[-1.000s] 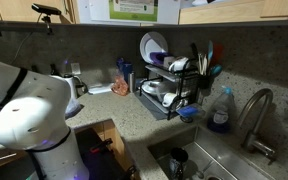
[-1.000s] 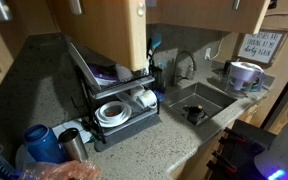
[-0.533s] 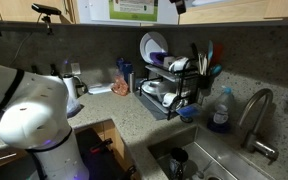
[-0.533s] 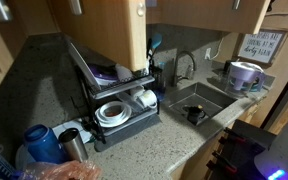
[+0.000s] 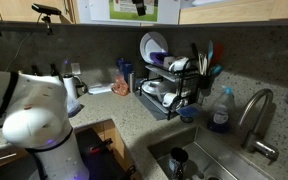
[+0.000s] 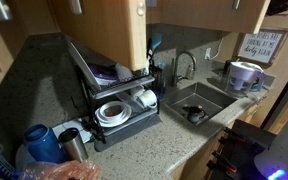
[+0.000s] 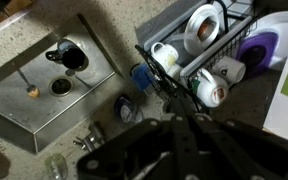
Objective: Close the open upper cabinet doors
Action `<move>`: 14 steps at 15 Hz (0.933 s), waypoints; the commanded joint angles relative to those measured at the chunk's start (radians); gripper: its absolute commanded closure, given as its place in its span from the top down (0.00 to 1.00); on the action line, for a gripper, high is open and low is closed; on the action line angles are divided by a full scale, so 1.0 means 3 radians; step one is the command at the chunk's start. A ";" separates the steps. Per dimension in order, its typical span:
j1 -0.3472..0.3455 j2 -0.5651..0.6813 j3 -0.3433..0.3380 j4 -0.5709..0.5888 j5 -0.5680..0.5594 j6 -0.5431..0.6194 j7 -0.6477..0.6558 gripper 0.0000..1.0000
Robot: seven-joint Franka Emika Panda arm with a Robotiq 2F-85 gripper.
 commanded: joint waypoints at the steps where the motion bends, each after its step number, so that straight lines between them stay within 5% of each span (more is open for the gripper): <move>1: 0.0077 -0.0164 0.0009 0.0049 0.0117 -0.0385 -0.0234 0.01; 14: 0.0059 -0.0272 0.0016 0.0023 0.0095 -0.0454 -0.0394 0.01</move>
